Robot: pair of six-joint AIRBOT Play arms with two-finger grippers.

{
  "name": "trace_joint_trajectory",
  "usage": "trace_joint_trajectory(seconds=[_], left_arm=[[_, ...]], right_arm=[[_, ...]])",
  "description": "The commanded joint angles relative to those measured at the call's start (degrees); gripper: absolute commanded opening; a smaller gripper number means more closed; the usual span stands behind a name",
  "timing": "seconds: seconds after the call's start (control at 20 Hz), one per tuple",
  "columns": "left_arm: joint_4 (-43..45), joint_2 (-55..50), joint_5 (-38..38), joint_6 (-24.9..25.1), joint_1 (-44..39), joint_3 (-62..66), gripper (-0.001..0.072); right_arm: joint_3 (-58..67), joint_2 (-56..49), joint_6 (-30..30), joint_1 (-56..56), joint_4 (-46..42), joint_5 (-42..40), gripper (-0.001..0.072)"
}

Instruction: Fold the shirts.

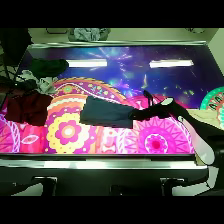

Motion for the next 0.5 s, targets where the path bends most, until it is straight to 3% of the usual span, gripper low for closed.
trace_joint_trajectory(seconds=[0.0,0.45], left_arm=[[-0.28,0.04,0.04,0.02,-0.04,0.0,0.0027],[-0.31,-0.02,0.22,2.86,-0.04,0.0,0.0028]], right_arm=[[3.8,3.93,-6.93,-4.35,1.97,3.85,0.0044],[19.91,19.19,4.26,-38.62,-10.82,21.79,0.0044]])
